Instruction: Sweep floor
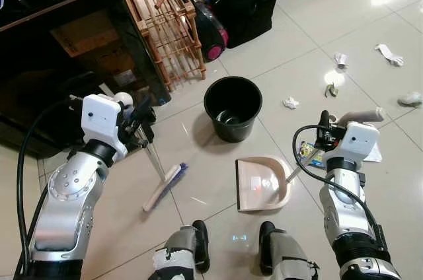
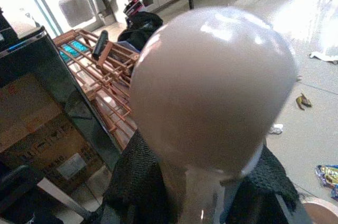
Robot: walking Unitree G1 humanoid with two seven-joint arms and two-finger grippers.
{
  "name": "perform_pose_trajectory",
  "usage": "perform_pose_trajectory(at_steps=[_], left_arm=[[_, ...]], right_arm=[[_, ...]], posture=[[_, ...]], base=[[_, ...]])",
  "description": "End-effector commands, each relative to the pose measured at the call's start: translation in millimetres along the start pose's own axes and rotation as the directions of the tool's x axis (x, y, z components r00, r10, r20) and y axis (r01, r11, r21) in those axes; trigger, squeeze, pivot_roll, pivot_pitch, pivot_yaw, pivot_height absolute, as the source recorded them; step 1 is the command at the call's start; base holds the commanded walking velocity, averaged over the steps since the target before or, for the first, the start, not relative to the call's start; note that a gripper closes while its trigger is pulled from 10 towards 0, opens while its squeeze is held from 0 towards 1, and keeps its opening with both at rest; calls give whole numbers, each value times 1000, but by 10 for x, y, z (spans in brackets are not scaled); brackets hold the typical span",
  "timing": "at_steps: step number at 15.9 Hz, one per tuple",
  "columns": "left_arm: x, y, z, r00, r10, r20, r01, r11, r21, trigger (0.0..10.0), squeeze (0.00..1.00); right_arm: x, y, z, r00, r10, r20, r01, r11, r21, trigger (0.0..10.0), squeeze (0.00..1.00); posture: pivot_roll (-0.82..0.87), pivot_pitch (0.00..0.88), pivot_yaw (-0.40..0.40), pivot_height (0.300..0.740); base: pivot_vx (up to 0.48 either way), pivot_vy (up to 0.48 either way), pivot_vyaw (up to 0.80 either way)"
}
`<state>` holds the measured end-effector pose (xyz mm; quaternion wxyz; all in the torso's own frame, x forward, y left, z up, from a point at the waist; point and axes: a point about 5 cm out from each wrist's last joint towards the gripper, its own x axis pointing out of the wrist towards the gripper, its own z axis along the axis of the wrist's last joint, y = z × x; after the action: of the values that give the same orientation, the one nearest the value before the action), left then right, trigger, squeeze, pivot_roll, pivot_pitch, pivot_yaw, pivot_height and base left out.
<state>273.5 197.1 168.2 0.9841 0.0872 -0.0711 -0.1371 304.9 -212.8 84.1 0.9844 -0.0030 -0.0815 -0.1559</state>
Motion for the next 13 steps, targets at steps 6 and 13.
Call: perform_pose_trajectory(at_steps=[6, 13], left_arm=[[-51, 33, 32, 1000, 17, 17, -18, 999, 35, 10000, 0], [-32, 80, 53, 999, 21, 31, -22, 999, 41, 10000, 0]], right_arm=[[-8, -23, 66, 997, -43, 71, 45, 999, -24, 10000, 0], [-16, 120, 104, 987, -123, 103, 123, 992, 6, 10000, 0]], posture=[[136, 238, 121, 740], [141, 234, 133, 740]], base=[[0, 0, 0], [0, 0, 0]])
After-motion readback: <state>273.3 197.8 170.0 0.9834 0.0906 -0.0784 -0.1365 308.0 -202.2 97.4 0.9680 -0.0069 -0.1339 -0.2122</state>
